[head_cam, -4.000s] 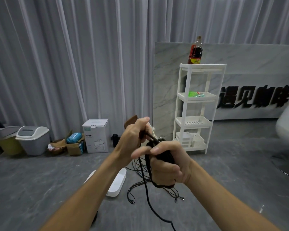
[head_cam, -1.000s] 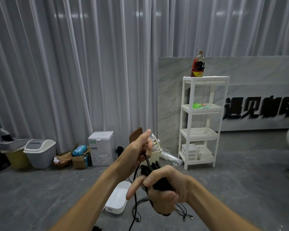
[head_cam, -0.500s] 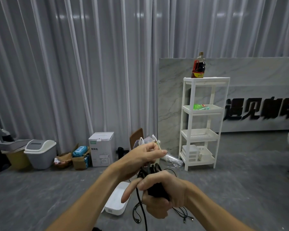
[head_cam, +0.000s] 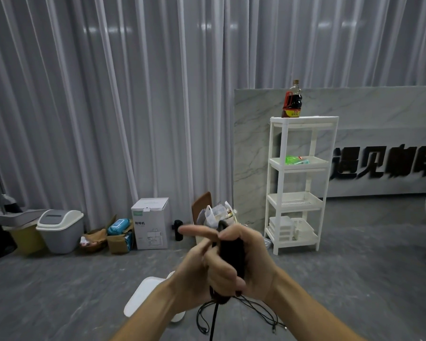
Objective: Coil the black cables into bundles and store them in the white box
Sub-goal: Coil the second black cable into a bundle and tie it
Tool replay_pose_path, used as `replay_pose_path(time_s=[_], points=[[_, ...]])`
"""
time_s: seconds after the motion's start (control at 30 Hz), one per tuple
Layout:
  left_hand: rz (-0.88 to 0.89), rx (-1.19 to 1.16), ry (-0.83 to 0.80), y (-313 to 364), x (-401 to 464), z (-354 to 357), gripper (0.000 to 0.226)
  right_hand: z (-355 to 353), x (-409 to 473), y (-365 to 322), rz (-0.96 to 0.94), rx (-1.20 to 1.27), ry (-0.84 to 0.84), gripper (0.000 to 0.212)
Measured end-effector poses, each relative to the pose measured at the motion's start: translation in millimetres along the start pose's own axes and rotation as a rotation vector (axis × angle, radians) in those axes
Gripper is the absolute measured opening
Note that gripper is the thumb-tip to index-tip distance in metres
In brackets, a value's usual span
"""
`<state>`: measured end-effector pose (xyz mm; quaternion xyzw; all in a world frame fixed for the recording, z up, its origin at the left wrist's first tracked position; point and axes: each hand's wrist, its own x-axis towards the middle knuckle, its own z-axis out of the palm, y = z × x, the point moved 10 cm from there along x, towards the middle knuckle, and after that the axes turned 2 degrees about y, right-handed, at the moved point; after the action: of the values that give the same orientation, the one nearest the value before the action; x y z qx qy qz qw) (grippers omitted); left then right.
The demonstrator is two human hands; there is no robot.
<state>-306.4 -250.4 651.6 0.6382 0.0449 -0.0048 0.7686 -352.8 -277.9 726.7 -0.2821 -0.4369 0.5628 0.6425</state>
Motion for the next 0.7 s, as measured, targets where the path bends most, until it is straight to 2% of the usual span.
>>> replay_pose_path(time_s=[0.07, 0.1, 0.2, 0.27, 0.47, 0.7], points=[[0.026, -0.26, -0.142, 3.9, -3.1, 19.6, 0.053, -14.9, 0.4, -16.0, -0.103, 0.011, 0.095, 0.06], [0.016, -0.293, -0.184, 0.5, -1.0, 19.2, 0.063, -23.6, -0.7, -23.0, -0.139, 0.009, 0.145, 0.06], [-0.136, -0.268, -0.152, -26.6, 0.4, 6.8, 0.086, -49.1, -7.4, -40.8, -0.207, -0.016, 0.289, 0.058], [-0.138, -0.257, -0.201, -26.7, -1.9, 8.7, 0.097, -64.5, -11.7, -49.1, -0.245, -0.037, 0.372, 0.056], [-0.19, -0.375, -0.238, -19.6, -8.0, 8.9, 0.103, -101.9, -23.9, -63.0, -0.265, -0.217, 0.604, 0.062], [-0.195, -0.297, -0.247, -9.4, -9.1, 4.2, 0.106, -123.1, -33.3, -56.3, -0.132, -0.47, 0.692, 0.067]])
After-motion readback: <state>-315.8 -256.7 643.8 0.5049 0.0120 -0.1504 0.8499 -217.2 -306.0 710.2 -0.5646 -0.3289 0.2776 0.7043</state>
